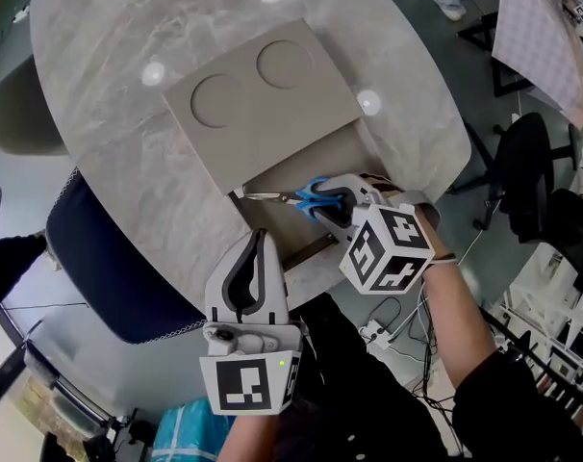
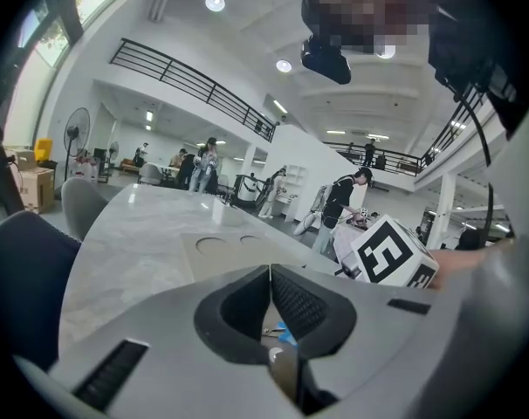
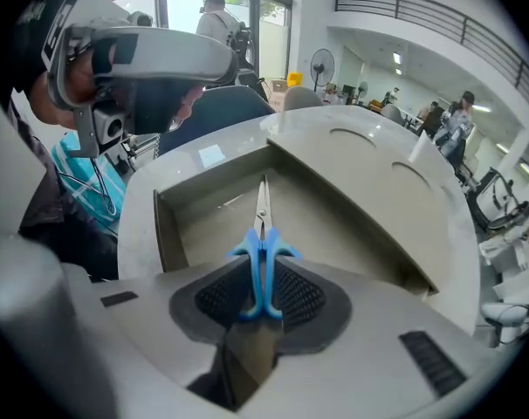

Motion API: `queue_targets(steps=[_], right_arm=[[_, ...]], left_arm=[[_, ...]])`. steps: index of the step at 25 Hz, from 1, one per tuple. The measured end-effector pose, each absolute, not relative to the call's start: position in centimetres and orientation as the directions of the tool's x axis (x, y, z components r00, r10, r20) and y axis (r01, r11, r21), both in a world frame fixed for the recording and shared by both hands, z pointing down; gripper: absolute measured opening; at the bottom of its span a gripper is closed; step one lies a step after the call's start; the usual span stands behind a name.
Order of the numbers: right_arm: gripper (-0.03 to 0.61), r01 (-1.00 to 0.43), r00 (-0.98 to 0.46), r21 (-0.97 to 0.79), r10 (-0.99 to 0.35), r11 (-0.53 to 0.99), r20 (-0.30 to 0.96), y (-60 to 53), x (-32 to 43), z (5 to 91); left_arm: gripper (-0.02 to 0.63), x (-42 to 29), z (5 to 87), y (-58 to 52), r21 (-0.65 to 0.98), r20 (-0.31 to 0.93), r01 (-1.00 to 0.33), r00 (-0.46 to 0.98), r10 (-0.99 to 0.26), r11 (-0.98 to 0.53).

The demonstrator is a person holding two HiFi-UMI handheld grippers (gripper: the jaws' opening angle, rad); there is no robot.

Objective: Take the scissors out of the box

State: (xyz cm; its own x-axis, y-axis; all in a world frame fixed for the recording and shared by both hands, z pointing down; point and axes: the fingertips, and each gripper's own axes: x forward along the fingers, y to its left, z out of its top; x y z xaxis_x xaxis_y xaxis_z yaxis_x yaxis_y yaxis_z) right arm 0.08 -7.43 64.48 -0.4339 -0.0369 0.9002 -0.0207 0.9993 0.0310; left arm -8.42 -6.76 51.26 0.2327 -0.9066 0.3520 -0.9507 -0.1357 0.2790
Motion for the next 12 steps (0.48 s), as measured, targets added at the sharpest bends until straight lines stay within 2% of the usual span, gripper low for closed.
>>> queue_targets(steps=[12], right_arm=[[0.081, -0.008, -0.43, 0.071, -0.068, 0.997, 0.9, -7.4, 0.4, 62.0]], left_arm=[[0.017, -7.7, 49.6, -6.7, 0.239, 0.343, -0.958, 0.238, -0.909, -0.161]])
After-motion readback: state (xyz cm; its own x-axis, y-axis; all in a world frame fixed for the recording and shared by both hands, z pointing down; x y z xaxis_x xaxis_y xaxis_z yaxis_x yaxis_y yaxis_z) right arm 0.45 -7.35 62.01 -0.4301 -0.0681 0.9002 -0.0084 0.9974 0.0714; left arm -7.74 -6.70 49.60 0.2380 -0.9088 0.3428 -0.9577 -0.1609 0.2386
